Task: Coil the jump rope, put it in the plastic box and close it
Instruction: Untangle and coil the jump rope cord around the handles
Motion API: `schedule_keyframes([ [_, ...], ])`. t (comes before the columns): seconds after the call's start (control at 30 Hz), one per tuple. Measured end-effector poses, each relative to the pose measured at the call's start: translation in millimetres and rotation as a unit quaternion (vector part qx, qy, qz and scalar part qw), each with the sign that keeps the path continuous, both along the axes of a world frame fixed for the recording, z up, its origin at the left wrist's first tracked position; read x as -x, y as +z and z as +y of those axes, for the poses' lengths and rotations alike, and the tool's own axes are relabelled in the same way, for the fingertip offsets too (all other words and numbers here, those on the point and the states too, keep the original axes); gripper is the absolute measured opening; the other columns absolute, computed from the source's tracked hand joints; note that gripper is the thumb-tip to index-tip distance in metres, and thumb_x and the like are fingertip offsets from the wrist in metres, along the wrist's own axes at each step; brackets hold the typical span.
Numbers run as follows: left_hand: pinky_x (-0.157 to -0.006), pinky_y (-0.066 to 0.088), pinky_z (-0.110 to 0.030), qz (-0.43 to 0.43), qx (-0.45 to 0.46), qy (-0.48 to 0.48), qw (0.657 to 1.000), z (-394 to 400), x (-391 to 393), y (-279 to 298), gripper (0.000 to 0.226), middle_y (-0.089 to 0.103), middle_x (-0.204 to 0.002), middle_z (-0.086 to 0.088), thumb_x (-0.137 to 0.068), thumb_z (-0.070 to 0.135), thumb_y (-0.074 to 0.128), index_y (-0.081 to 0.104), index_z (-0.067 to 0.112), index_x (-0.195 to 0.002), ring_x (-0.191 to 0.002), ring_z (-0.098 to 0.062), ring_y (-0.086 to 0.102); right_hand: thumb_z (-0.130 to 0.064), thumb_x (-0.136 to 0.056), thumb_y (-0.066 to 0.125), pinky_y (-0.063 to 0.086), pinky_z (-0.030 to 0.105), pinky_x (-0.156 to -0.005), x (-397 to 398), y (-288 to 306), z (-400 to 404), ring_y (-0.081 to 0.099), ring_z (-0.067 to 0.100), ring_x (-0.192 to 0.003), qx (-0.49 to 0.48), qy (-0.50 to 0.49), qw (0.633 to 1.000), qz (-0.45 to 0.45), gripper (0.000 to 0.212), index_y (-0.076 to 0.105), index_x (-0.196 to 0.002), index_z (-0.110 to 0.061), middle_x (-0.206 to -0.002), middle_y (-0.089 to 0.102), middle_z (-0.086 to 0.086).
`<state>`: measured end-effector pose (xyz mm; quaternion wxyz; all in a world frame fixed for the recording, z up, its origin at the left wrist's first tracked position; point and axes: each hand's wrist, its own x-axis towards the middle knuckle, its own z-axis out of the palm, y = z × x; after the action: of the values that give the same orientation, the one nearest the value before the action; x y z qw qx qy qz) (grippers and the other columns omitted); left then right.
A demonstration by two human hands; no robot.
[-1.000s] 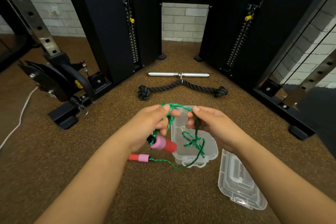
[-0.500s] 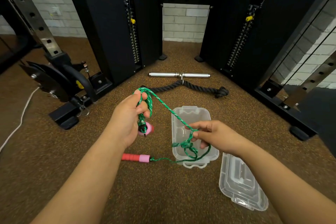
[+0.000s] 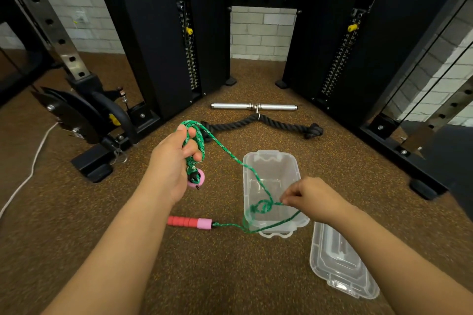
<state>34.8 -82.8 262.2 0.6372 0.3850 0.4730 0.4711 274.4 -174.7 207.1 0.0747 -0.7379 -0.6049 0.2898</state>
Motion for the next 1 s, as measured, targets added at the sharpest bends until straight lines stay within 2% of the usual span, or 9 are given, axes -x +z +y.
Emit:
schedule_keyframes([
  [0.13, -0.074, 0.033, -0.034, 0.055, -0.011, -0.089, 0.994, -8, -5, 1, 0.029, 0.034, -0.043, 0.009, -0.100, 0.030, 0.037, 0.056, 0.016, -0.085, -0.046, -0.010, 0.042, -0.020, -0.087, 0.062, 0.043, 0.023, -0.086, 4, 1, 3, 0.059, 0.012, -0.106, -0.055, -0.018, 0.998, -0.011, 0.028, 0.065, -0.115, -0.024, -0.117, 0.064, -0.004],
  [0.27, -0.069, 0.036, -0.032, 0.100, -0.032, -0.213, 0.971, -24, -19, 6, 0.030, 0.033, -0.046, 0.008, -0.101, 0.030, 0.036, 0.055, 0.013, -0.084, -0.046, -0.011, 0.042, -0.021, -0.092, 0.057, 0.043, 0.026, -0.098, 22, 15, 8, 0.054, 0.005, -0.115, -0.165, -0.050, 0.966, 0.193, 0.034, 0.057, -0.124, -0.031, -0.123, 0.060, -0.010],
  [0.4, -0.059, 0.035, -0.027, 0.076, -0.019, -0.282, 0.956, -31, -29, 8, 0.030, 0.031, -0.045, 0.008, -0.101, 0.027, 0.036, 0.053, 0.011, -0.082, -0.044, -0.011, 0.038, -0.010, -0.096, 0.048, 0.038, 0.020, -0.106, 45, 23, 10, 0.045, 0.000, -0.127, -0.146, 0.005, 0.921, 0.362, 0.043, 0.046, -0.134, -0.029, -0.134, 0.054, -0.010],
  [0.53, -0.057, 0.034, -0.027, 0.046, -0.003, -0.283, 0.958, -32, -28, 7, 0.030, 0.030, -0.046, 0.007, -0.100, 0.028, 0.037, 0.054, 0.012, -0.081, -0.045, -0.011, 0.038, -0.004, -0.097, 0.041, 0.042, 0.007, -0.084, 51, 28, 7, 0.058, 0.004, -0.095, -0.121, 0.043, 0.903, 0.409, 0.026, 0.055, -0.119, 0.002, -0.102, 0.063, 0.004],
  [0.6, -0.057, 0.034, -0.027, 0.027, 0.005, -0.268, 0.963, -30, -26, 7, 0.029, 0.030, -0.045, 0.007, -0.100, 0.027, 0.038, 0.054, 0.011, -0.082, -0.044, -0.011, 0.038, -0.008, -0.098, 0.041, 0.044, 0.009, -0.076, 49, 29, 6, 0.057, 0.009, -0.079, -0.121, 0.004, 0.903, 0.411, 0.021, 0.060, -0.105, 0.000, -0.078, 0.063, -0.006],
  [0.7, -0.057, 0.033, -0.026, -0.031, 0.040, -0.236, 0.970, -29, -24, 9, 0.031, 0.032, -0.045, 0.007, -0.099, 0.029, 0.039, 0.060, 0.007, -0.093, -0.046, -0.012, 0.039, -0.015, -0.099, 0.041, 0.046, 0.021, -0.073, 44, 23, 7, 0.057, 0.013, -0.070, -0.156, -0.053, 0.921, 0.352, 0.022, 0.062, -0.096, -0.016, -0.062, 0.057, -0.010],
  [0.83, -0.061, 0.035, -0.025, -0.087, 0.051, -0.210, 0.972, -28, -26, 9, 0.042, 0.048, -0.055, 0.004, -0.100, 0.031, 0.035, 0.063, 0.005, -0.116, -0.052, -0.010, 0.042, -0.028, -0.099, 0.039, 0.046, 0.033, -0.066, 47, 12, 0, 0.060, 0.022, -0.074, -0.125, 0.051, 0.983, 0.121, 0.021, 0.059, -0.100, -0.022, -0.072, 0.056, -0.003],
  [0.93, -0.071, 0.044, -0.027, -0.057, 0.028, -0.204, 0.977, -29, -29, 10, 0.045, 0.073, -0.079, -0.001, -0.102, 0.032, 0.027, 0.057, 0.007, -0.123, -0.063, -0.011, 0.058, -0.038, -0.098, 0.034, 0.048, 0.039, -0.074, 58, 9, -5, 0.060, 0.028, -0.088, -0.134, 0.149, 0.980, 0.014, 0.029, 0.054, -0.097, -0.018, -0.088, 0.063, 0.002],
  [1.0, -0.083, 0.044, -0.032, 0.012, -0.012, -0.209, 0.978, -31, -30, 8, 0.044, 0.077, -0.098, -0.001, -0.102, 0.035, 0.022, 0.061, 0.022, -0.116, -0.081, -0.015, 0.065, -0.042, -0.096, 0.033, 0.048, 0.040, -0.072, 63, 13, -7, 0.059, 0.025, -0.083, -0.152, 0.184, 0.971, -0.001, 0.030, 0.053, -0.090, -0.021, -0.086, 0.062, 0.002],
])
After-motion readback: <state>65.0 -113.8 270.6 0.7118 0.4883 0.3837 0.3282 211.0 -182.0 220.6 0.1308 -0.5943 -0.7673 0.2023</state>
